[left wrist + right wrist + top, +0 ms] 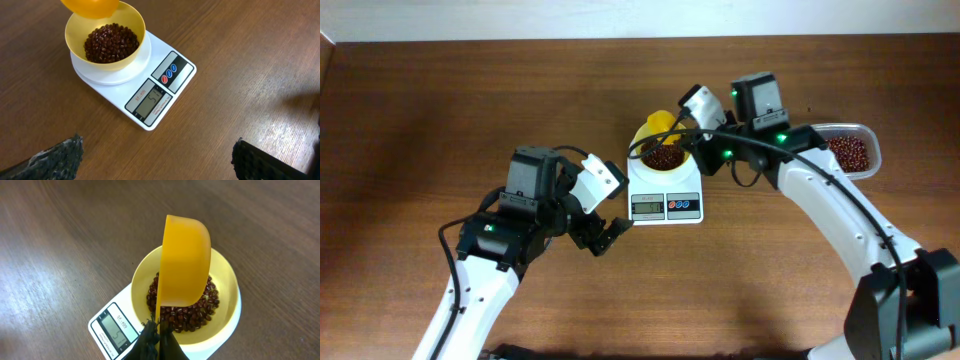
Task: Scoop item into bowl and weigh 50g on scale
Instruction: 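Tip a small amount of beans from the scoop into the bowl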
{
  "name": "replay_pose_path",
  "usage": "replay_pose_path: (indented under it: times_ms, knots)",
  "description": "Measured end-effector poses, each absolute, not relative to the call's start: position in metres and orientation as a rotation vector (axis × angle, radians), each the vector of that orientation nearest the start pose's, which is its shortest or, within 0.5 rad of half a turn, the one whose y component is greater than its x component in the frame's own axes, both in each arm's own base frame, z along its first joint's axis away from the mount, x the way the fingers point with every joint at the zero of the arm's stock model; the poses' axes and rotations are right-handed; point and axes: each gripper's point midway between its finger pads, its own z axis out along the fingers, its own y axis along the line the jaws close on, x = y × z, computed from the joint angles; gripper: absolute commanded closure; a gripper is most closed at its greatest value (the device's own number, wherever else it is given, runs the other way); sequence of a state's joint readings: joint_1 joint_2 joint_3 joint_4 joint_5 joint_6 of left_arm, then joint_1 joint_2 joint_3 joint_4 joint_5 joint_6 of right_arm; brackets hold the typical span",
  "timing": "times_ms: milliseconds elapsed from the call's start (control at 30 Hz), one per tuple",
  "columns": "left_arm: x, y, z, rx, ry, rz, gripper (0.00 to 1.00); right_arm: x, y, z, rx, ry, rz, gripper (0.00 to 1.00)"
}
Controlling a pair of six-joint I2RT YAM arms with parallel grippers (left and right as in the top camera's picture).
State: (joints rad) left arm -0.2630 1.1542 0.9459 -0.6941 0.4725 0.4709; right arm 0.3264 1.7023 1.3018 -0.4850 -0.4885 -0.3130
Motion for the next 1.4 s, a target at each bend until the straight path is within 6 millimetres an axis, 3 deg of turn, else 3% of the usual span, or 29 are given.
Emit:
replay_pose_path:
  times_ms: [233,467,633,833,1067,1400]
  knots:
    - [0.275,-0.155,0.185,1.044,2.160,-0.486,0.01,0.406,0.213,0.125,-0.947,2.303,0.492,0.96]
    - [0.275,-0.155,0.185,1.044,2.160,-0.486,0.01,0.417,0.206,0.123,-0.928,2.295,0.402,0.96]
    - [0.275,-0.155,0.185,1.043,2.160,-0.486,0.01,0.404,0.226,0.119,-1.050,2.264,0.384,0.96]
    - [0.275,-0.155,0.185,1.043,2.160,-0.486,0.01,0.406,0.212,0.112,-1.086,2.288,0.258,0.96]
    - [0.275,-0.155,0.185,1.043,2.160,-0.486,0.01,0.407,0.210,0.111,-1.145,2.257,0.224,0.96]
    - [0.275,-0.155,0.185,1.043,2.160,-0.486,0.01,0.397,0.228,0.095,-1.246,2.244,0.229,0.96]
